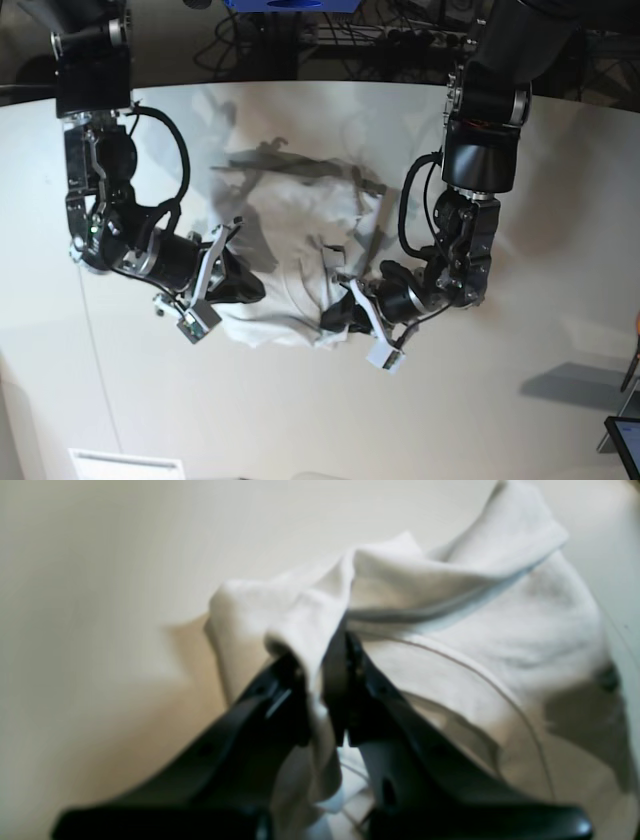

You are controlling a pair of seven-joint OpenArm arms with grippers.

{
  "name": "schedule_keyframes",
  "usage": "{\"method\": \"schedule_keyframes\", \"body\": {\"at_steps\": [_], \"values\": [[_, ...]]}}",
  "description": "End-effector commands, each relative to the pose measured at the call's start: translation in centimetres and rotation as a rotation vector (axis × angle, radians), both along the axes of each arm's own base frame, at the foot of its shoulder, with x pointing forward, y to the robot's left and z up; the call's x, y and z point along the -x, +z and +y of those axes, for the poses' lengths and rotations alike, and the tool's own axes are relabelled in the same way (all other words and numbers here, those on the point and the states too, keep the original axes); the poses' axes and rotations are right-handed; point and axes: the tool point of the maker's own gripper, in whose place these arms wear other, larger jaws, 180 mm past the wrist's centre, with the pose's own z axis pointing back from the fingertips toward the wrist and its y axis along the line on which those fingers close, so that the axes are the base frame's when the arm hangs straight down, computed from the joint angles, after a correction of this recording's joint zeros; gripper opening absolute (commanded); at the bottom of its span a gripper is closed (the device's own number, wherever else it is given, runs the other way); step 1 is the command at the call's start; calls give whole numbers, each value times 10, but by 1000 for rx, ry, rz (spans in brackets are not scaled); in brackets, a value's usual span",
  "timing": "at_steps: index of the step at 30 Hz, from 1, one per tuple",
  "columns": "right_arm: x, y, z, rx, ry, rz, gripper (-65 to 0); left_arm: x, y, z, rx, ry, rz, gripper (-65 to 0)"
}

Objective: Fold the T-shirt properly
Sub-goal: 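Grasp the shirt edge with both grippers and pull it flat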

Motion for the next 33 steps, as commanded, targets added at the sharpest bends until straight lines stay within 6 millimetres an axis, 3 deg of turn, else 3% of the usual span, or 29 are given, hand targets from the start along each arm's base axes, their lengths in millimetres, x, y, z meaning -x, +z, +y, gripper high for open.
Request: {"method": "schedule_keyframes", "body": {"at_steps": [1, 13, 22, 28, 33], "values": [[-13, 19, 6, -50, 7, -47, -649, -14, 25, -1, 31, 4, -65, -605], [-55, 10, 8, -77, -24, 31, -649, -13, 22, -1, 31, 3, -60, -579], [-81, -18, -4, -122, -96, 132, -649, -12, 20, -1, 30, 4, -54, -578], [-80, -55, -12, -167, -153, 231, -650, -10, 5, 5, 25, 20, -5, -578], [-86, -64, -19, -187, -193, 263, -650, -11, 4, 13, 13, 28, -5, -578]]}}
